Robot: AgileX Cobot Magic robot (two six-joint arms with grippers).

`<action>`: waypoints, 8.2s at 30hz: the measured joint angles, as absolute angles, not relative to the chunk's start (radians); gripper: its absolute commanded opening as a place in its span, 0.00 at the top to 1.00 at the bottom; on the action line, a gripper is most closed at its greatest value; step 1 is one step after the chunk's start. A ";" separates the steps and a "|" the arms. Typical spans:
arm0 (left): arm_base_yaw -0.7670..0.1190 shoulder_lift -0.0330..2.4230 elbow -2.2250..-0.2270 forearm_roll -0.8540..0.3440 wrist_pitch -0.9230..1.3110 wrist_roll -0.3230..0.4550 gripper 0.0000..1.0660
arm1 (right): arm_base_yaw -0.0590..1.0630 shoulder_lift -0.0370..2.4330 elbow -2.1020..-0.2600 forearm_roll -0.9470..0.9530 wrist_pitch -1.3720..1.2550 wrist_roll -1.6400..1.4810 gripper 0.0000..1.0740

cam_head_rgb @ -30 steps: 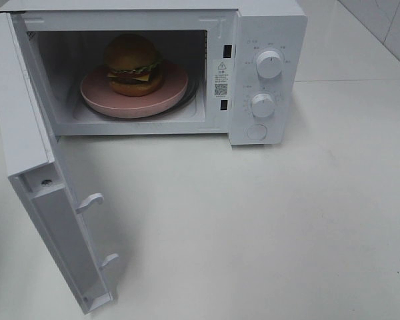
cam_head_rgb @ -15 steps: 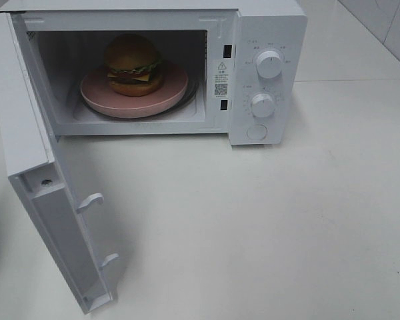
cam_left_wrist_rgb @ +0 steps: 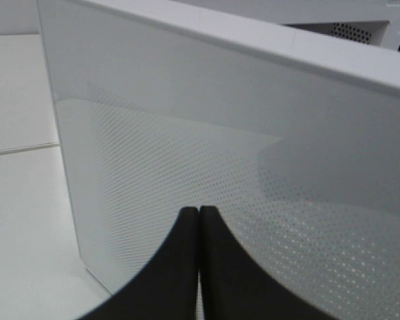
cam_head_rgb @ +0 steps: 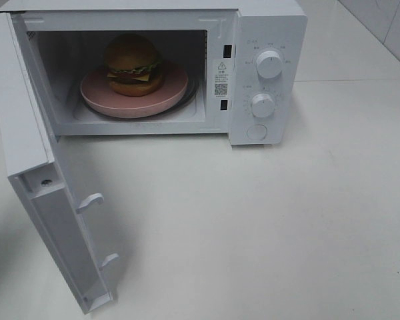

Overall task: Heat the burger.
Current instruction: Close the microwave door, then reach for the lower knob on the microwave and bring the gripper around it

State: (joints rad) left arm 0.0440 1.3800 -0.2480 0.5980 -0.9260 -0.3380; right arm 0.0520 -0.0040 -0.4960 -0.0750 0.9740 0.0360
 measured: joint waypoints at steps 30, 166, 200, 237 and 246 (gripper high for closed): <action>-0.407 1.689 -0.497 0.226 -0.905 -0.240 1.00 | 0.052 -0.004 -0.496 -0.075 0.974 0.036 0.32; -0.084 0.928 -0.577 -0.201 1.036 0.079 0.08 | 0.052 -0.004 -0.496 -0.075 0.974 0.036 0.32; -0.023 0.016 -0.521 -0.149 1.071 0.029 0.08 | 0.052 -0.004 -0.496 -0.075 0.974 0.036 0.32; 0.025 -0.005 -0.521 -0.149 1.071 0.029 0.08 | 0.052 -0.004 -0.496 -0.075 0.974 0.036 0.32; 0.025 -0.005 -0.521 -0.149 1.071 0.029 0.08 | 0.052 -0.004 -0.515 -0.075 0.907 0.036 0.32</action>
